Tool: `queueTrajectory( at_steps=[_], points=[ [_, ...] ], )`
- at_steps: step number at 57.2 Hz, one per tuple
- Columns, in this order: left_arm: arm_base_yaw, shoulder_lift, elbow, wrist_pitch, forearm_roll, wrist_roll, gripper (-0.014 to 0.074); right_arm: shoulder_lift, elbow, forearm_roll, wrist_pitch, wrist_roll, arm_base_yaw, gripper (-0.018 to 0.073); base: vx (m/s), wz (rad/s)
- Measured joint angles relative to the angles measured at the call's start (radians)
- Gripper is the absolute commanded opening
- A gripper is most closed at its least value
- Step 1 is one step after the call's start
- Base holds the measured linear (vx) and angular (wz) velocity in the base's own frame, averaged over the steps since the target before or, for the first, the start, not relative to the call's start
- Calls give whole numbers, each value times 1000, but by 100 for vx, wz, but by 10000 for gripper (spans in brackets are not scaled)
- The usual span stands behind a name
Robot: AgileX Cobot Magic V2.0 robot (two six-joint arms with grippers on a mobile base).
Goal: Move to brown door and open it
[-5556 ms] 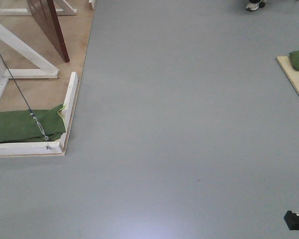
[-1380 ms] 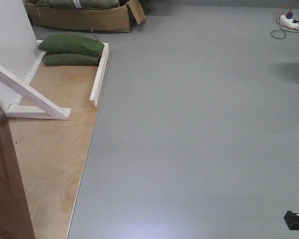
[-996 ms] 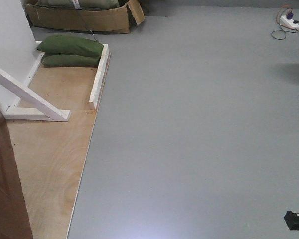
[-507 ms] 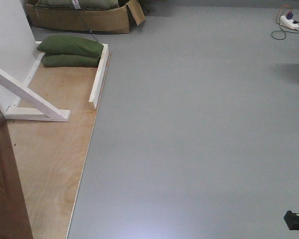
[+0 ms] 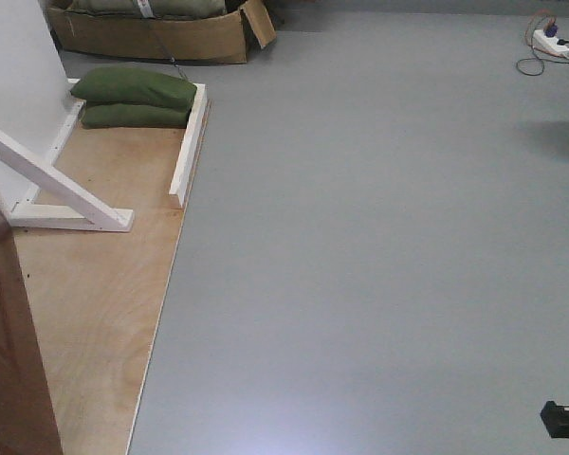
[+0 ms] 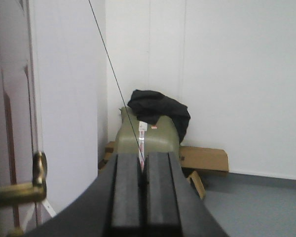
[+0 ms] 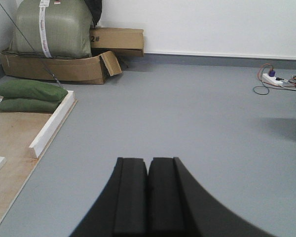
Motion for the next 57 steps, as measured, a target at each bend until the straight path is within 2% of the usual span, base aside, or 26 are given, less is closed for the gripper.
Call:
queueTrajectory(
  at_steps=[6,12,16,19,25,30,34,40,45,49,57],
  points=[
    [45,131,-146,-5,0,-5,-3,0,0,0,0,0,0,0,0,0],
    [91,249,-262,-24,0,-69,-3,0,0,0,0,0,0,0,0,0],
    [118,315,-316,-64,0,-159,-3,0,0,0,0,0,0,0,0,0],
    [139,365,-345,-122,0,-267,-3,0,0,0,0,0,0,0,0,0],
    [160,417,-354,-245,0,-430,-3,0,0,0,0,0,0,0,0,0],
    [161,436,-354,-337,-30,-472,-3,0,0,0,0,0,0,0,0,0],
    [165,438,-354,-430,-123,-475,-3,0,0,0,0,0,0,0,0,0],
    [170,436,-354,-613,-362,-435,-3,0,0,0,0,0,0,0,0,0],
    [170,428,-359,-771,-566,-348,-3,0,0,0,0,0,0,0,0,0],
    [170,422,-362,-928,-744,-241,-3,0,0,0,0,0,0,0,0,0],
    [171,416,-363,-1199,-1007,-50,-3,0,0,0,0,0,0,0,0,0]
  ],
)
